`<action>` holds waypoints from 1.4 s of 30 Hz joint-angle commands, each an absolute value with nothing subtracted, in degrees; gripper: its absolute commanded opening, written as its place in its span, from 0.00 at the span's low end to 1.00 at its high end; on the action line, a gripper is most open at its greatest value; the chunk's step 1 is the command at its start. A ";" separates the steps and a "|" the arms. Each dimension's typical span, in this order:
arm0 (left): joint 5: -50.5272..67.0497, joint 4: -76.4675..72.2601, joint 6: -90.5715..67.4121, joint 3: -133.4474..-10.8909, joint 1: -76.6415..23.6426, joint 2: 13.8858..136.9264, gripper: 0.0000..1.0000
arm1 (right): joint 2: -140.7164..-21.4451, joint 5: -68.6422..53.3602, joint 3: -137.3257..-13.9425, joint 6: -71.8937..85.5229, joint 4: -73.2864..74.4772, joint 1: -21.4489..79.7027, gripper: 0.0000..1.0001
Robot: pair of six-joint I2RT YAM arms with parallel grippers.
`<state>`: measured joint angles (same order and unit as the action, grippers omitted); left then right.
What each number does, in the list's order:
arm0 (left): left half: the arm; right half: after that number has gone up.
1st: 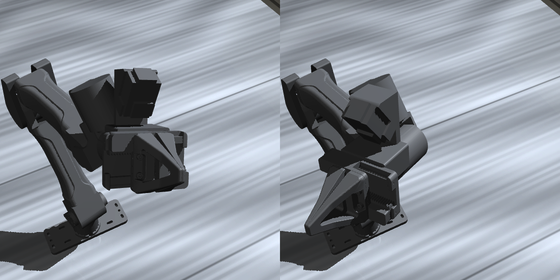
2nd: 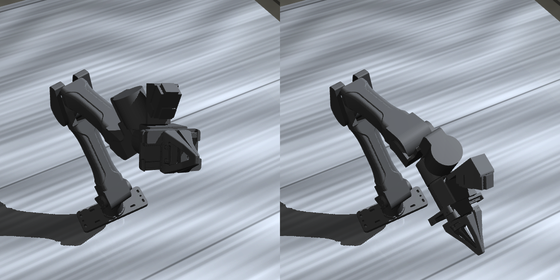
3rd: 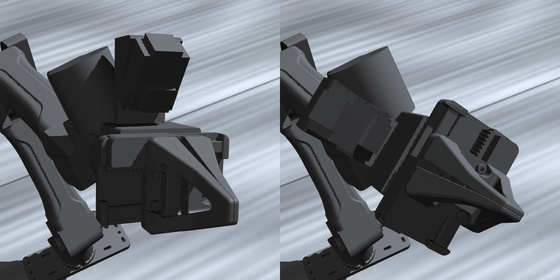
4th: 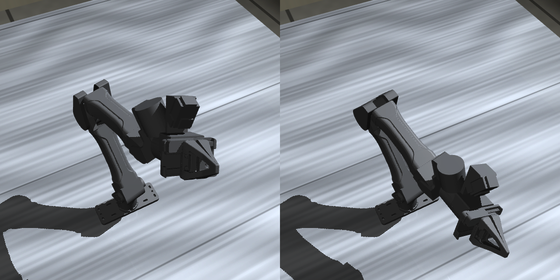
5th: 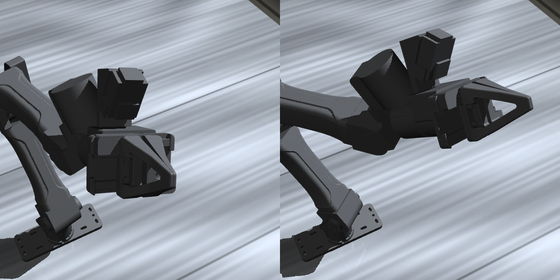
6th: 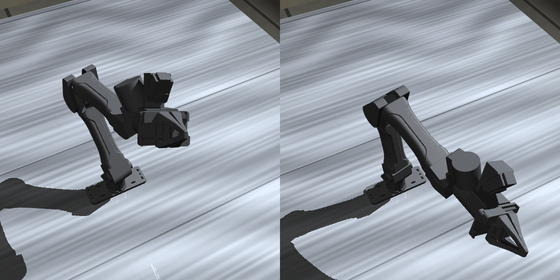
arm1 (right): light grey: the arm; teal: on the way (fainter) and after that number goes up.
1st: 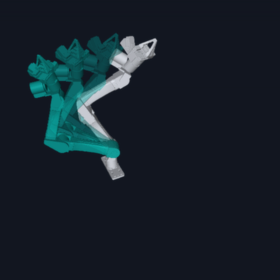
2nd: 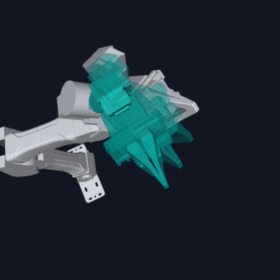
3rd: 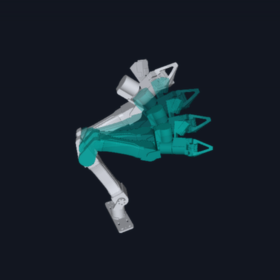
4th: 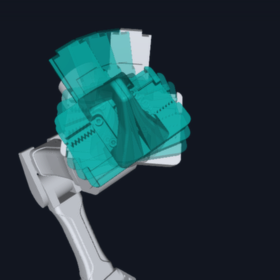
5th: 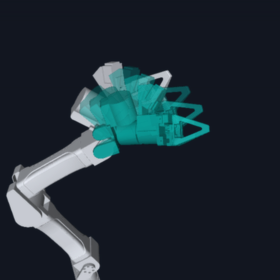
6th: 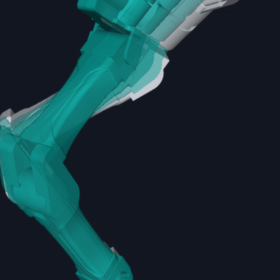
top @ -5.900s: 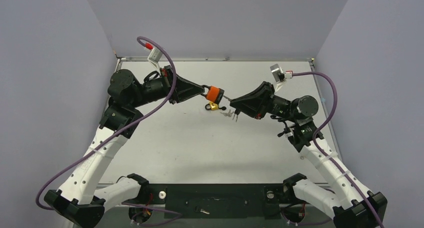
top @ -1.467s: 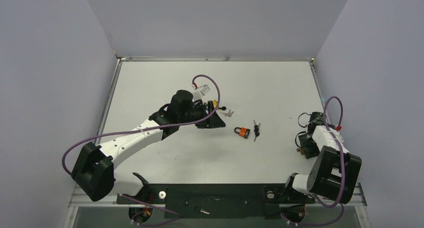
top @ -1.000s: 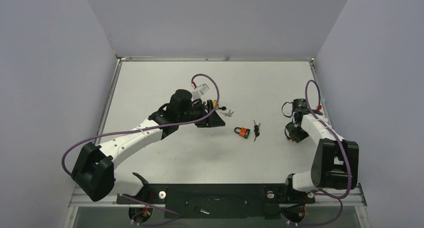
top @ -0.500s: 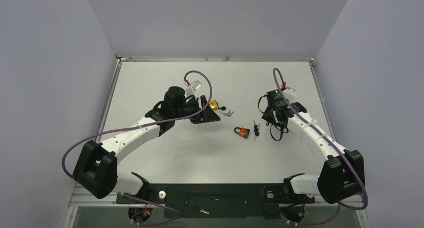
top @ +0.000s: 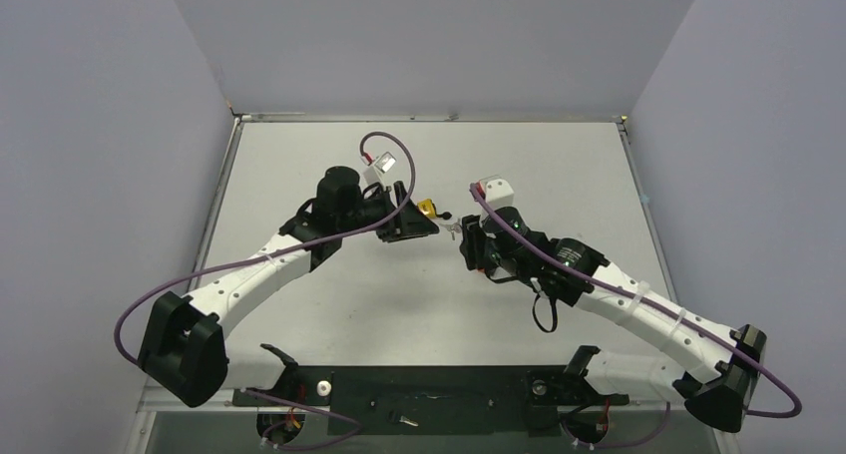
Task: Lock with the key
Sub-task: Lock the lock.
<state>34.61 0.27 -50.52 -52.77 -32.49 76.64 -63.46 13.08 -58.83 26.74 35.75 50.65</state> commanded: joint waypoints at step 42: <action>31.50 17.69 -44.37 -64.97 -38.49 76.27 0.28 | -66.22 18.40 -67.68 12.02 38.30 62.47 0.00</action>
<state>31.31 20.67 -44.73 -64.64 -38.26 76.03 -66.35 16.73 -64.90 12.60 39.72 61.76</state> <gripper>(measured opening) 0.295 0.373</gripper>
